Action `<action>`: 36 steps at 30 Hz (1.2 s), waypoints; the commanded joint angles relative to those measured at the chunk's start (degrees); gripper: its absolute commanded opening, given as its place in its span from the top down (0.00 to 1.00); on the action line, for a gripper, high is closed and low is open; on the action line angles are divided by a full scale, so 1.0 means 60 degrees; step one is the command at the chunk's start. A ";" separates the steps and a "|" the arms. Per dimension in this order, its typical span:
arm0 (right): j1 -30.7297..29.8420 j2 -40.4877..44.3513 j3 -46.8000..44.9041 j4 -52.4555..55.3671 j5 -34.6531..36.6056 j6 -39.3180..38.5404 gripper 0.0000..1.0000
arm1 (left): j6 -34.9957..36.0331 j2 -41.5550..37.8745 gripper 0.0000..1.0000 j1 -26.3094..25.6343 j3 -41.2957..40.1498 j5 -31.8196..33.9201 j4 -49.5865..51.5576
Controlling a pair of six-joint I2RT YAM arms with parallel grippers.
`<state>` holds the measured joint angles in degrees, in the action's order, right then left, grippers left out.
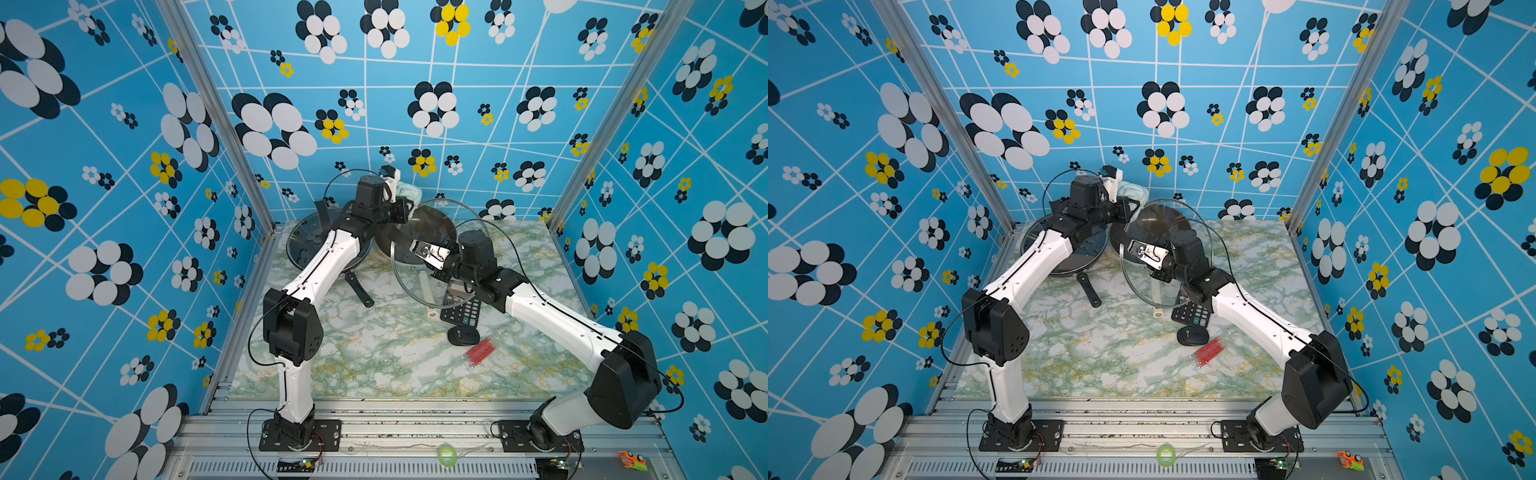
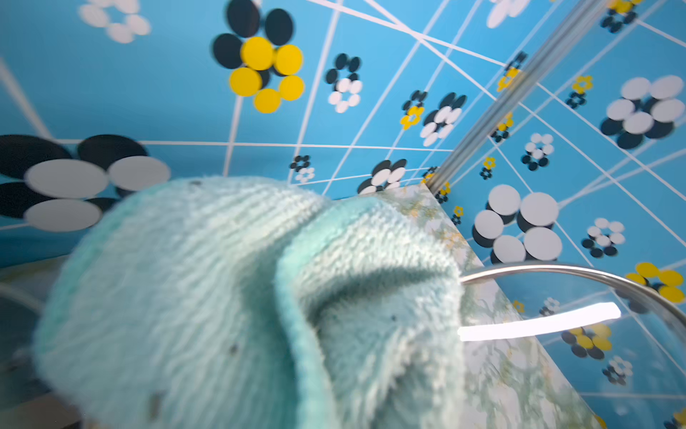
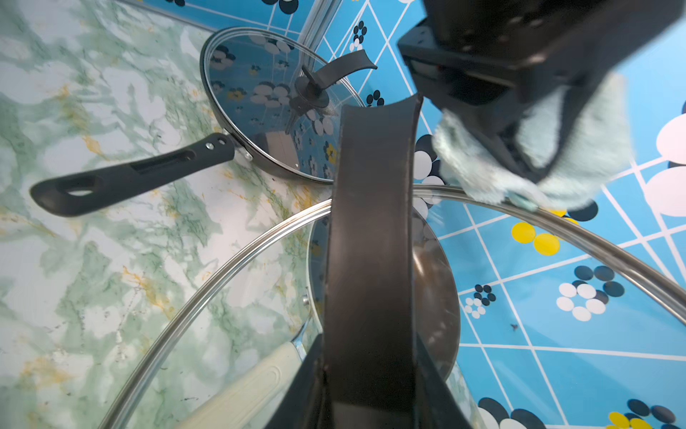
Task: Wipe the pot lid with a cloth
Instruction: Wipe the pot lid.
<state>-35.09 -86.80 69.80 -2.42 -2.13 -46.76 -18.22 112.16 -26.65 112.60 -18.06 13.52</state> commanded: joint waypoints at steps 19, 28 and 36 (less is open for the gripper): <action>-0.0581 -0.0109 -0.0381 -0.4687 0.1514 -0.3413 1.00 | 0.0955 0.2243 1.00 -0.1603 0.3992 0.4457 0.3140; -0.0786 -0.0151 -0.0422 -0.5128 0.1904 -0.3617 1.00 | 0.0952 0.2028 1.00 -0.1556 0.3720 0.6153 0.3459; -0.0830 -0.0299 -0.0340 -0.5689 0.2146 -0.3643 1.00 | 0.1031 0.1295 1.00 -0.1476 0.2749 0.7160 0.3574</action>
<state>-39.09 -91.79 64.95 -17.30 8.56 -64.82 -12.38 121.21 -36.99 131.96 19.40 30.92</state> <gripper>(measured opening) 0.317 0.157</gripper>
